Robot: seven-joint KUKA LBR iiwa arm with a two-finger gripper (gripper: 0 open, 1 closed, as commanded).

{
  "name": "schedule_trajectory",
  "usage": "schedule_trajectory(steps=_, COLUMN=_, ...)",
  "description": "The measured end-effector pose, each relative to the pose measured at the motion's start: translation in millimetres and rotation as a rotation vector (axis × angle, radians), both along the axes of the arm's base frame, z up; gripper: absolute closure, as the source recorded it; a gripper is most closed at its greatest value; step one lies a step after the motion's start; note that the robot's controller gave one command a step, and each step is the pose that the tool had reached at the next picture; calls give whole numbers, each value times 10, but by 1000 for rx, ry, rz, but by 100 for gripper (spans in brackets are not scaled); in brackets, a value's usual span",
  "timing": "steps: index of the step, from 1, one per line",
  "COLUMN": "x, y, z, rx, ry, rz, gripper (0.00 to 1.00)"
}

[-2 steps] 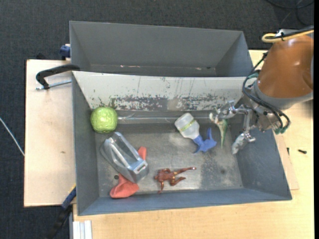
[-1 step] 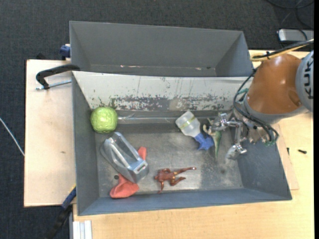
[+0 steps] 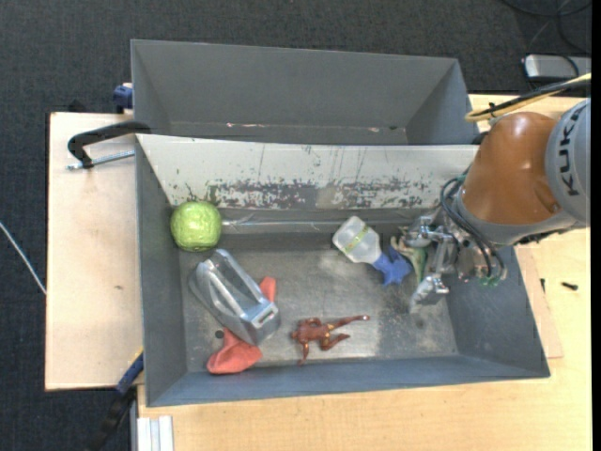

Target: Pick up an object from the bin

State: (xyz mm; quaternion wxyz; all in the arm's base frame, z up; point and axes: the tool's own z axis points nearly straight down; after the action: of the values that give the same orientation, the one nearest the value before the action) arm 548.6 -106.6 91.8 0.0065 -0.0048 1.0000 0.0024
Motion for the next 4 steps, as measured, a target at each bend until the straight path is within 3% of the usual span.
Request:
schedule_trajectory(steps=1, x=333, y=265, z=-80, rx=-27, ry=-6, rz=487, gripper=100)
schedule_trajectory(steps=2, x=357, y=282, z=-79, rx=-27, ry=-3, rz=489, gripper=100)
schedule_trajectory(steps=3, x=345, y=280, z=265, rx=-8, ry=9, rz=479, gripper=100)
schedule_trajectory(steps=4, x=338, y=306, z=569, rx=-11, ry=1, rz=472, gripper=100)
